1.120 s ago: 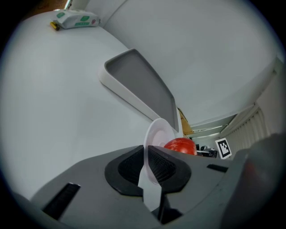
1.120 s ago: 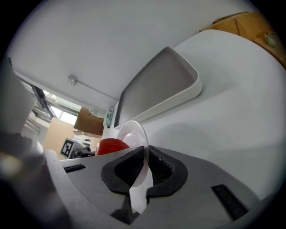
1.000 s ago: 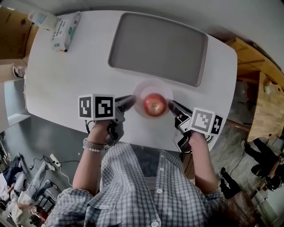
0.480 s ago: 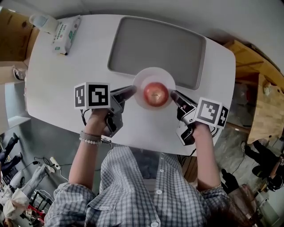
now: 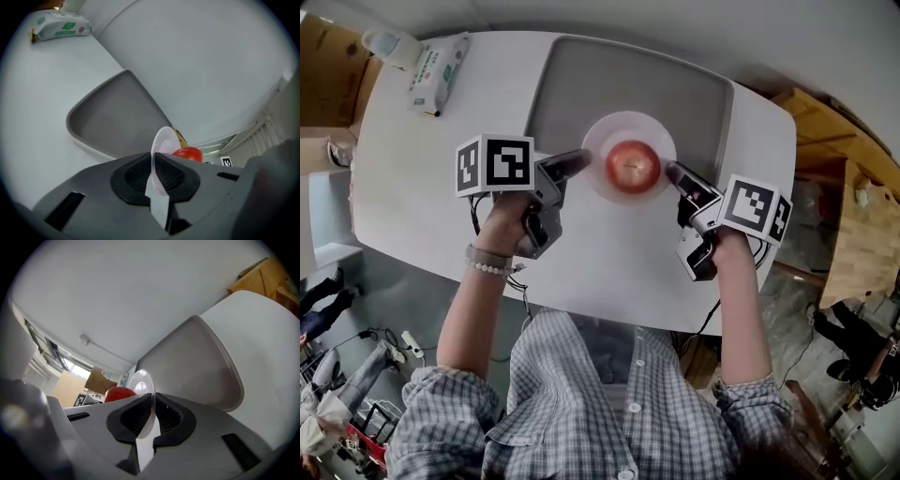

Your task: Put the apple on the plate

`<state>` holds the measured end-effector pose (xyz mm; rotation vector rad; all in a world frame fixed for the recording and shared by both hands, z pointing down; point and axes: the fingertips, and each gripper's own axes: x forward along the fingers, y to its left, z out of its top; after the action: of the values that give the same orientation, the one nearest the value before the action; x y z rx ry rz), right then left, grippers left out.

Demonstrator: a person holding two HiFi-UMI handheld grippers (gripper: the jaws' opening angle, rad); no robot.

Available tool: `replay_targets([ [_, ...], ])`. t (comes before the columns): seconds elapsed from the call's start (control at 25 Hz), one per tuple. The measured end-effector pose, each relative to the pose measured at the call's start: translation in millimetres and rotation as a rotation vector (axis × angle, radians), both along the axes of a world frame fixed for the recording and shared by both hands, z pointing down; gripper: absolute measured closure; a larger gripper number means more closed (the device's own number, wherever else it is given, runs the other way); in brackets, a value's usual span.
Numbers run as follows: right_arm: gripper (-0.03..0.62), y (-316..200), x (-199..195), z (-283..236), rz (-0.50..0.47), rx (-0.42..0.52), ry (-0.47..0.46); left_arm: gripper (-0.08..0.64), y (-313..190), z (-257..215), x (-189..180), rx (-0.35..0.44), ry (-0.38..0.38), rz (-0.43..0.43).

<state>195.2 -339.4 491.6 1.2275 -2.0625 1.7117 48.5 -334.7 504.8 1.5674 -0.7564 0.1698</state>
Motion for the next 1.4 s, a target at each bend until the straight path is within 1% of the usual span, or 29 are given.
replay_targets([
  [0.2, 0.552, -22, -1, 5, -0.005, 0.007, 0.012, 0.528, -20, 8, -1, -0.006, -0.010, -0.007],
  [0.32, 0.552, -23, -1, 6, -0.003, 0.013, 0.016, 0.528, -22, 8, -1, 0.007, -0.035, -0.006],
  [0.56, 0.552, -31, -2, 7, -0.013, 0.029, 0.019, 0.528, -31, 6, -2, 0.035, -0.052, -0.014],
  [0.72, 0.552, -54, -1, 23, -0.024, -0.001, 0.034, 0.528, -55, 22, -1, 0.010, -0.057, -0.009],
  [0.84, 0.552, -63, -1, 31, -0.033, -0.014, 0.045, 0.526, -62, 31, 0, 0.001, -0.076, -0.005],
  [1.08, 0.552, -63, 3, 43, -0.033, -0.027, 0.055, 0.528, -65, 36, 3, 0.009, -0.117, 0.020],
  [1.4, 0.552, -68, -1, 52, -0.083, -0.004, 0.122, 0.526, -71, 42, 1, -0.002, -0.193, 0.053],
])
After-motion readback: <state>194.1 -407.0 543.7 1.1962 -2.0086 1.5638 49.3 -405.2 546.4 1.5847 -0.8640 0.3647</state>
